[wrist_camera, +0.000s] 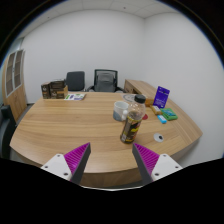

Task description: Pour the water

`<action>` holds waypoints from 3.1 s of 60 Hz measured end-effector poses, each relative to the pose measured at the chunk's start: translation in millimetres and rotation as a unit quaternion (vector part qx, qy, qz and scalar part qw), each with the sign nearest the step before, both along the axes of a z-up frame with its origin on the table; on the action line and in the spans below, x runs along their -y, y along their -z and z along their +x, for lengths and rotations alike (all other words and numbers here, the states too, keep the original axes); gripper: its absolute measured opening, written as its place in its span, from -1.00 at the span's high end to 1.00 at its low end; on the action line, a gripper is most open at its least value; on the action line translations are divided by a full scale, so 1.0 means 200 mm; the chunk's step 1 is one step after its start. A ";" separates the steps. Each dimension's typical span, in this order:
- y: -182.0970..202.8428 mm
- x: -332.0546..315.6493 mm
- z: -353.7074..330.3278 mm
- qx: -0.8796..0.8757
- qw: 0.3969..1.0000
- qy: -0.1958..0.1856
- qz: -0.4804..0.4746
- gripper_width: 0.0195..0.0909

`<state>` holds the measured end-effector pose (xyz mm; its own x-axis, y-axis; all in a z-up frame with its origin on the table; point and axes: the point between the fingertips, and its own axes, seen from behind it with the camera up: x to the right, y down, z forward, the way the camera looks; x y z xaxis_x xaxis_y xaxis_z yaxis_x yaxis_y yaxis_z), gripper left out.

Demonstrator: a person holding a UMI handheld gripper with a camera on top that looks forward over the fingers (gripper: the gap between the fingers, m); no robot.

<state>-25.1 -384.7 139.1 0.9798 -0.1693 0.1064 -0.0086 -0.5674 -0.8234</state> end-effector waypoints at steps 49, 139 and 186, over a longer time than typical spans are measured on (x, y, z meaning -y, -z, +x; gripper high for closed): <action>0.31 -0.86 0.60 -0.016 0.993 -0.066 0.099 0.42; -0.52 -1.73 0.13 -0.686 0.719 -0.015 0.114 0.50; 0.22 -1.78 1.44 -0.049 0.988 -0.095 0.108 0.49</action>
<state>262.1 -28.9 94.5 0.9999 0.0094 -0.0089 -0.0047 -0.3772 -0.9261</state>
